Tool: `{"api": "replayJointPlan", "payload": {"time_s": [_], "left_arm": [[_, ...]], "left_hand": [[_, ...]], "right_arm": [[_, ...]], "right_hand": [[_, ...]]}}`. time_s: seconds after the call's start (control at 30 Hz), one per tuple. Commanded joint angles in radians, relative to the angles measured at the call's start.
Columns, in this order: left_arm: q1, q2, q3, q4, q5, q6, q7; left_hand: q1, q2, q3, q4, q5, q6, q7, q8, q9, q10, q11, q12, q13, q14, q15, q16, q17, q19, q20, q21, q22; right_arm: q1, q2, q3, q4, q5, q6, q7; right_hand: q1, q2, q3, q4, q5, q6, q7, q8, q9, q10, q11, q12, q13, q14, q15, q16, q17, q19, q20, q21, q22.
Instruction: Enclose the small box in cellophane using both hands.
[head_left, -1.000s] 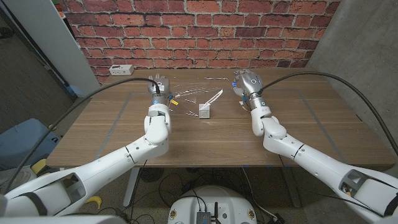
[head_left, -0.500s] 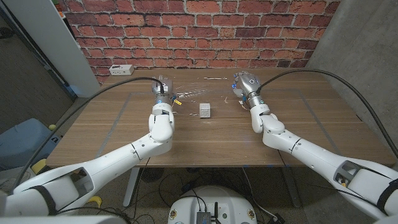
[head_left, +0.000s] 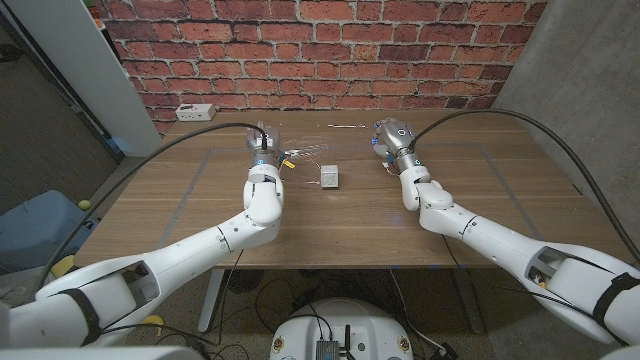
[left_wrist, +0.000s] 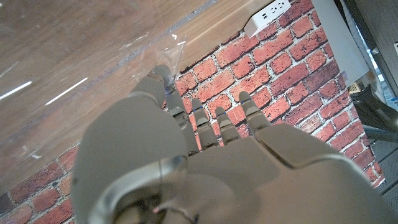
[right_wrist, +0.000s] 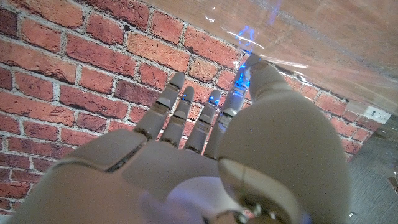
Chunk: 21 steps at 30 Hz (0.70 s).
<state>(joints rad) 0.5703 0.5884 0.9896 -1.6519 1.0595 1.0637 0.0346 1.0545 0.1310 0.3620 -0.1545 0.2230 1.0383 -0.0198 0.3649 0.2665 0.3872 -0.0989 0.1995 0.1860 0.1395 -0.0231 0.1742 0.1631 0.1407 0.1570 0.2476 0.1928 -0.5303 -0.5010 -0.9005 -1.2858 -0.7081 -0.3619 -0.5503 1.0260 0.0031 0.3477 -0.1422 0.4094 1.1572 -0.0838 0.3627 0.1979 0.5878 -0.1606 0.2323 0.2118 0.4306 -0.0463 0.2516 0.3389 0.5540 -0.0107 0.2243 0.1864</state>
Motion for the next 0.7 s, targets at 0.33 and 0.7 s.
{"api": "replayJointPlan", "payload": {"time_s": [0.33, 0.7], "left_arm": [[-0.074, -0.035, 0.056, 0.137, 0.014, -0.013, -0.011], [-0.111, -0.058, 0.086, 0.216, 0.021, -0.026, 0.018]], "left_hand": [[0.007, 0.008, 0.001, -0.005, -0.001, 0.054, 0.044, 0.003, 0.111, 0.006, -0.008, 0.006, 0.003, 0.004, -0.009, 0.004, 0.003, -0.001, 0.0, -0.003, 0.004], [0.007, 0.006, 0.001, -0.006, -0.001, 0.06, 0.042, 0.002, 0.108, 0.008, -0.008, 0.006, 0.003, 0.006, -0.013, 0.004, 0.003, 0.001, -0.004, -0.002, 0.004]], "right_arm": [[0.101, 0.064, -0.073, 0.183, 0.045, 0.038, -0.027], [0.154, 0.113, -0.108, 0.302, 0.069, 0.057, -0.059]], "right_hand": [[0.005, 0.008, 0.014, -0.002, -0.003, 0.009, 0.01, 0.007, 0.004, 0.016, -0.004, -0.004, 0.001, 0.017, -0.168, -0.004, -0.001, 0.006, -0.003, 0.003, 0.0], [0.007, 0.008, 0.018, -0.004, -0.006, 0.012, 0.013, 0.007, 0.004, 0.023, -0.001, -0.004, 0.001, 0.021, -0.169, -0.004, -0.002, 0.007, -0.005, 0.003, 0.0]]}}
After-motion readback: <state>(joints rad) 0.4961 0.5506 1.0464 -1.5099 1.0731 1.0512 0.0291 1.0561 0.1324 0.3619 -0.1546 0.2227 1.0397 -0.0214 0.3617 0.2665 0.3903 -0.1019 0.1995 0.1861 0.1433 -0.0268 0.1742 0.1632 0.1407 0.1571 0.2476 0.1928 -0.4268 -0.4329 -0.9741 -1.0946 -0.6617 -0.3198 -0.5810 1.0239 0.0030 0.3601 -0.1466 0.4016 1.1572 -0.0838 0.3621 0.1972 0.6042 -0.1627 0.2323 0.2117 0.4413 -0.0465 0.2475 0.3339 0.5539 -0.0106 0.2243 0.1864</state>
